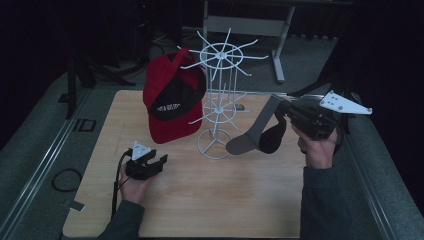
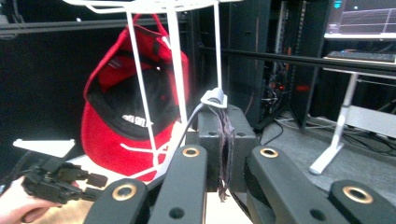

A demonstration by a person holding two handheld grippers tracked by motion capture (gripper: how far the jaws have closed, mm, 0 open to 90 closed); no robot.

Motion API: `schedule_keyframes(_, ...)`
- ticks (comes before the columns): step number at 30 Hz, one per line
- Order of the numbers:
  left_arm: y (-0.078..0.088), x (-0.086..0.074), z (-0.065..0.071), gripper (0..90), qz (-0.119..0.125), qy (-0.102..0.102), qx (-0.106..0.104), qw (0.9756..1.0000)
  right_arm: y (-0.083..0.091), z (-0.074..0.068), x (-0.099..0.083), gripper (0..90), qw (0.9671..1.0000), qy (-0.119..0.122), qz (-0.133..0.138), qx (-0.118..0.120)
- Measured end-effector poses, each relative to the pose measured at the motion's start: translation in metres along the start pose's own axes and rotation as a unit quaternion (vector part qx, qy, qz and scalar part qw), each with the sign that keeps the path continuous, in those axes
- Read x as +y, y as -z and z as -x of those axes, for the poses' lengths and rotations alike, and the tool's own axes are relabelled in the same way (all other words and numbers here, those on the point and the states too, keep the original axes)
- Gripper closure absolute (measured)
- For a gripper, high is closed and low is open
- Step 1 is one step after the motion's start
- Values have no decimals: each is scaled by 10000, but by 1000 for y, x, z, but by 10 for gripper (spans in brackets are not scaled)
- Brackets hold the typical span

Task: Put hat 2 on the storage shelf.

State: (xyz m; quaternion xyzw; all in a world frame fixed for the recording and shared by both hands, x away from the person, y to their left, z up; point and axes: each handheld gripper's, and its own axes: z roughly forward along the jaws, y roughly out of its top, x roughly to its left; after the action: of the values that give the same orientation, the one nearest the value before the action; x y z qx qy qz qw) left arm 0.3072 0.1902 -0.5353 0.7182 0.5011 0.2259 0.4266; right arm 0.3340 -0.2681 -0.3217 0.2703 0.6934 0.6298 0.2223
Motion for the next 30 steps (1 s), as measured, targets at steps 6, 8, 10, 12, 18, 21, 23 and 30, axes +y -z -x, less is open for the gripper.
schedule_keyframes(6, 0, 0, 0, 496, 6, 5, 6, 10000, 1, -6, 5, 877, 9999, 48, 60, 94)
schedule_keyframes(8, 0, 0, 0, 496, 2, 5, 2, 10000, 0, -7, 6, 877, 9999, 57, 72, 109)
schedule_keyframes(10, 0, 0, 0, 496, 8, 4, 4, 10000, 0, -9, 10, 877, 9998, 81, 111, 143)
schedule_keyframes(12, 0, 0, 0, 496, 10, 7, 7, 10000, -1, -10, 13, 876, 9997, 77, 137, 184)
schedule_keyframes(18, 1, 0, -1, 493, 17, 17, 8, 10000, -4, -13, 20, 877, 9995, 103, 176, 220)
schedule_keyframes(21, 1, 0, -1, 493, 19, 24, 3, 10000, -5, -15, 23, 877, 9995, 109, 200, 236)
schedule_keyframes(23, 1, 0, -2, 492, 20, 39, 17, 10000, -5, -16, 24, 876, 9995, 107, 209, 232)
schedule_keyframes(30, 1, 0, -2, 493, 30, 42, 9, 10000, -6, -20, 30, 876, 9991, 132, 277, 280)
